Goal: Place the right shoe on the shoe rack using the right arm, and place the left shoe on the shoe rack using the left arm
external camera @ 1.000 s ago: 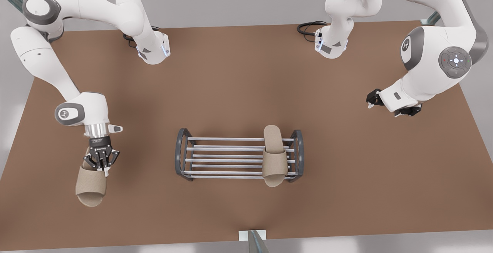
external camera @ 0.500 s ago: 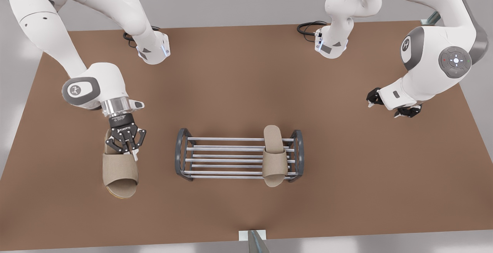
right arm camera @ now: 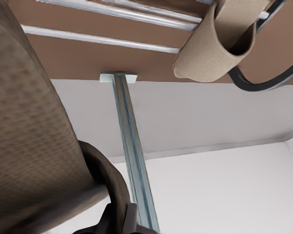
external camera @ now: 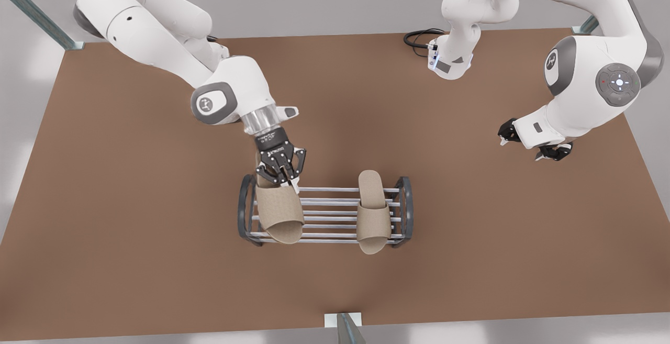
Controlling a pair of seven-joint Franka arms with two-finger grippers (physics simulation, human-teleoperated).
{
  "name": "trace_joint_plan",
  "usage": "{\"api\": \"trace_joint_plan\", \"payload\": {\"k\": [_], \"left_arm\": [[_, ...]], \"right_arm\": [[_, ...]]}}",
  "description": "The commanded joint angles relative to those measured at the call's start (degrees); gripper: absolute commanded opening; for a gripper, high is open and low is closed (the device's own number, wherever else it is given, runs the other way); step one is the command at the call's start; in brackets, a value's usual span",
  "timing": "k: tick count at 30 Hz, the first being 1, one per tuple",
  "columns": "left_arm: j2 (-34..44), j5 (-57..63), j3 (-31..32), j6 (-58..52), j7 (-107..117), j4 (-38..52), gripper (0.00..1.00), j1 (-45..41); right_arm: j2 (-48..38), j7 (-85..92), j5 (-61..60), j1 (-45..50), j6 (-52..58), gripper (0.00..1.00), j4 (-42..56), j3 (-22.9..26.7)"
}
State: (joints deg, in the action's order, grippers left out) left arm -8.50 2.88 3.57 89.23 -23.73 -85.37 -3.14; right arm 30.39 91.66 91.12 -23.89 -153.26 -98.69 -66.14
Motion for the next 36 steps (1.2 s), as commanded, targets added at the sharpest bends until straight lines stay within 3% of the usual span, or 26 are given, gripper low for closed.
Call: {"api": "trace_joint_plan", "payload": {"k": [1,3,8,11,24,25,27,28,36], "left_arm": [[0.1,0.0,0.0,0.1,-1.4,0.0,1.00,0.1],[0.1,0.0,0.0,0.0,-1.4,0.0,1.00,0.0],[0.0,0.0,0.0,0.0,-1.4,0.0,1.00,0.0],[-0.3,0.0,0.0,0.0,-1.4,0.0,1.00,0.0],[-0.4,0.1,0.0,0.0,-1.4,0.0,1.00,-0.1],[-0.4,0.1,0.0,0.0,-1.4,0.0,1.00,-0.2],[-0.4,0.1,0.0,0.0,-1.4,0.0,1.00,-0.2],[-0.4,0.1,0.0,0.0,-1.4,0.0,1.00,-0.2],[-0.4,0.1,0.0,-0.1,-1.3,0.0,1.00,-0.4]], "right_arm": [[0.7,-1.3,-6.9,6.4,10.1,0.21,3.0,5.4],[1.2,-2.0,-10.3,16.5,10.4,0.21,6.5,15.3],[3.2,-10.3,-10.4,25.4,10.8,0.21,8.8,24.6],[5.4,-15.2,-10.0,28.2,10.6,0.21,9.4,26.8],[11.4,-25.5,-7.2,29.0,10.3,0.21,9.7,26.9],[11.5,-25.2,-7.1,29.1,10.3,0.40,9.7,26.9],[12.0,-25.4,-4.1,29.2,10.4,0.89,9.5,26.9],[11.8,-25.4,-4.1,29.1,10.4,1.00,9.5,26.9],[11.6,-25.0,-4.2,28.8,10.8,1.00,9.1,26.9]]}}
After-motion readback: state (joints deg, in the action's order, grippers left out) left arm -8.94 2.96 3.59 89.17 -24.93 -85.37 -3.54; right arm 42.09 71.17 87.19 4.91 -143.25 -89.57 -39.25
